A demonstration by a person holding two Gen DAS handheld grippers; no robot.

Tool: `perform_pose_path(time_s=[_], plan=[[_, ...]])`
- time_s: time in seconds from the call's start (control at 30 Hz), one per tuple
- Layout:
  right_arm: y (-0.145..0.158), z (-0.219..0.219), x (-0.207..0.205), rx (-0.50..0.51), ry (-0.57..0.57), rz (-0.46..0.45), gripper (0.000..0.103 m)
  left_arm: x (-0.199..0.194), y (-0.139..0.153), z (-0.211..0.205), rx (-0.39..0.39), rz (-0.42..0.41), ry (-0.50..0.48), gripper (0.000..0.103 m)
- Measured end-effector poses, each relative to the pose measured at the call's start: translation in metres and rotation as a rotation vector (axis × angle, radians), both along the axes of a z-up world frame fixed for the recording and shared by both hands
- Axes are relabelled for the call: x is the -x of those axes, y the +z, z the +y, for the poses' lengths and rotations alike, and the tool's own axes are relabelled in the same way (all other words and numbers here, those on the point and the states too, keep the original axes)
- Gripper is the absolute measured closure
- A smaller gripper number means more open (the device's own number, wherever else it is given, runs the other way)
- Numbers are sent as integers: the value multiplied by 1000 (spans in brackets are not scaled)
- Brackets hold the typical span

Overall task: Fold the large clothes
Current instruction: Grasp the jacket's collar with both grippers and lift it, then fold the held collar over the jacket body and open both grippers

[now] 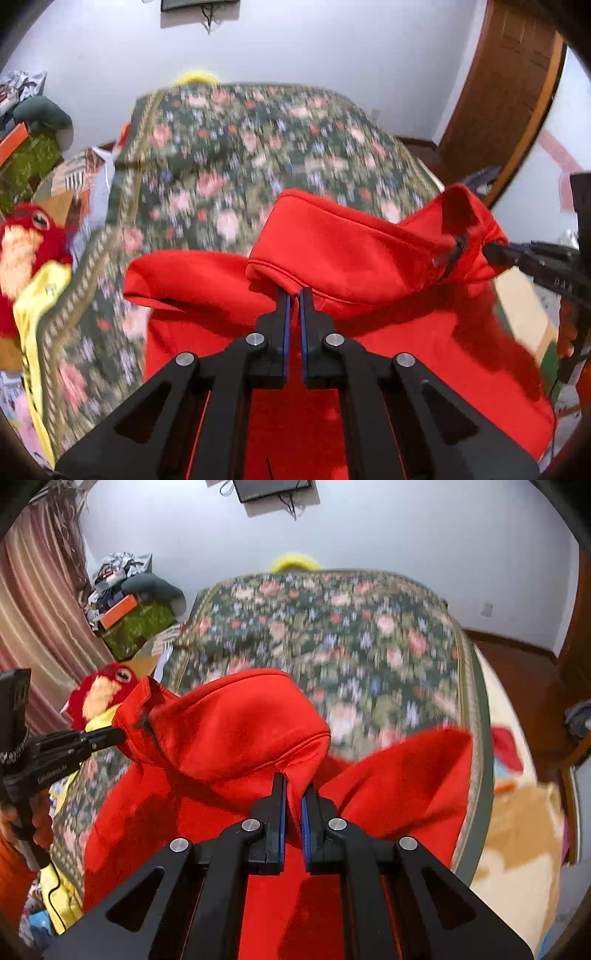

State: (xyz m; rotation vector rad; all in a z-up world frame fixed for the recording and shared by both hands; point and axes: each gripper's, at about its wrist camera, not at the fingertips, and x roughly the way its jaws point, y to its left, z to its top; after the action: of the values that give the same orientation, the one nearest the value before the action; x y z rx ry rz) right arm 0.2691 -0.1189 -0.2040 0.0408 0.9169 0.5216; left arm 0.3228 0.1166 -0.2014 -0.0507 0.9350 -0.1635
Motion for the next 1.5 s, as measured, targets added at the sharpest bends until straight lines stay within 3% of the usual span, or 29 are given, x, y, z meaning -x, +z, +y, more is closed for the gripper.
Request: perform_pose_path(time_s=[0.27,0.43,0.6,0.8,1.0,1.13,1.3,1.5], plan=[[-46,-5,29,59,3,101,97,54,-63,-5,27,115,-19,100],[-54,-15,39,69,-13,126,97,83,-79,-10,-8,142,-43,100],[-51,-24,56,95,-16,125,96,100,-73,-1,-54,134,-28,100],[-39,-32,71,75,-31,121,96,110,-35,20,-55,53,11,99],[-21,-21,71,40,-33,84,93,91,1,26,-46,-33,47,95],[-14,2,61,30,-3,65,82,68,3,14,-32,-41,33,92],[-27,41,42,78,82,70,68,42,-18,-10,-5,-4,-8,74],[-57,58,8,182,96,135,67,19,-67,-32,-12,130,-44,65]])
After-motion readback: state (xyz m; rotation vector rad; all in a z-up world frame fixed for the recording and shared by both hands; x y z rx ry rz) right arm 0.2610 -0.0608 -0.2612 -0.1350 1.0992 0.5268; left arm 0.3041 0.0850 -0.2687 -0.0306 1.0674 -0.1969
